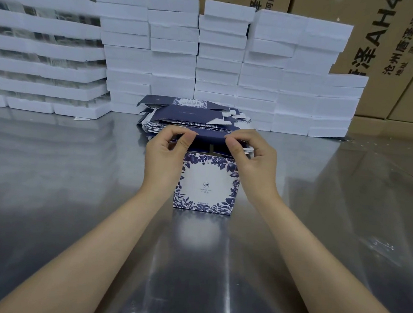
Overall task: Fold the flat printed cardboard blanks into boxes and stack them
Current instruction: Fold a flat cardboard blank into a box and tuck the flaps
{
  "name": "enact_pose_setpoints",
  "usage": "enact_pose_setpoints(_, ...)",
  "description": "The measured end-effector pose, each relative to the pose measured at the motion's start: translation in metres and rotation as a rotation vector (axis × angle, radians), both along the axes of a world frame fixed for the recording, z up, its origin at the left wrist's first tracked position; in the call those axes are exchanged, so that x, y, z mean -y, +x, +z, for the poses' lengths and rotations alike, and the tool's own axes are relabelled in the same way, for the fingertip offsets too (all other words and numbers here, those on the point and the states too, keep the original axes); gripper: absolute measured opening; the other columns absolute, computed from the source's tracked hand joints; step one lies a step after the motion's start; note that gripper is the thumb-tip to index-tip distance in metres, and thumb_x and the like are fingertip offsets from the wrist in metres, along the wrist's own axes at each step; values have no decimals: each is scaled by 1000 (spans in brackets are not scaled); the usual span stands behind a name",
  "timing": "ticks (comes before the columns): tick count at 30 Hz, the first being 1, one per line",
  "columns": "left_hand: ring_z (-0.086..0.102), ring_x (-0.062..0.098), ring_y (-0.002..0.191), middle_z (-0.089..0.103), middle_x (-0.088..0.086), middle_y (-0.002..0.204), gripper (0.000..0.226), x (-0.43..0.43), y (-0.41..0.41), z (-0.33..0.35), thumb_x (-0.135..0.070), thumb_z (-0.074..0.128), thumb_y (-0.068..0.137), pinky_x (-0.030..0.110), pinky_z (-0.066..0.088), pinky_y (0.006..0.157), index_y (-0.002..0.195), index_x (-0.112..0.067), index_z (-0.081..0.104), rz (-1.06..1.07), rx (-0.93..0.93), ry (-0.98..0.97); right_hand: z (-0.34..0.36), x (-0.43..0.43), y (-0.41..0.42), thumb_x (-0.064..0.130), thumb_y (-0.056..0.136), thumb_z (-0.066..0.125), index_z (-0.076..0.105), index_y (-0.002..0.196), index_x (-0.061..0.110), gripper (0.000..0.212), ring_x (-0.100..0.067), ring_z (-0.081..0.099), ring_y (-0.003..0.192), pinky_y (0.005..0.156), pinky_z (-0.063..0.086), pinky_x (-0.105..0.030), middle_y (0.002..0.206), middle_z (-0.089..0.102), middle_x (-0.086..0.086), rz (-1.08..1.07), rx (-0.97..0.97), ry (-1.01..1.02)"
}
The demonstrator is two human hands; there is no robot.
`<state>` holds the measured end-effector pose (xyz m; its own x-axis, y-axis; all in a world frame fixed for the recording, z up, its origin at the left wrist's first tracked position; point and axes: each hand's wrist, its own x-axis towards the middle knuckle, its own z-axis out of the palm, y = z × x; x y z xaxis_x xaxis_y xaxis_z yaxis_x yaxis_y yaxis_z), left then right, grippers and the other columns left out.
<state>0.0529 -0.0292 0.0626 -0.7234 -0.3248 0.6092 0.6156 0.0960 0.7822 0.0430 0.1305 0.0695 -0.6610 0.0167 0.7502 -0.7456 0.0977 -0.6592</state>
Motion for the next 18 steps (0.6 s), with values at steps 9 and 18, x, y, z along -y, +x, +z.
enact_pose_setpoints(9, 60, 11, 96, 63, -10, 96, 13, -4, 10, -1, -15, 66, 91, 27, 46, 87, 95, -27, 67, 41, -208, -325, 3, 2, -1, 11, 84, 69, 74, 83, 14, 6, -16, 58, 90, 86, 44, -47, 82, 64, 12, -200, -176, 174)
enact_pose_setpoints(18, 58, 18, 79, 62, -8, 77, 7, -5, 9, 3, -16, 67, 85, 52, 45, 81, 80, -14, 72, 326, -255, -476, -3, 10, 5, 6, 85, 69, 70, 96, 16, 15, -21, 61, 94, 78, 50, -36, 96, 61, 7, -88, -136, 42)
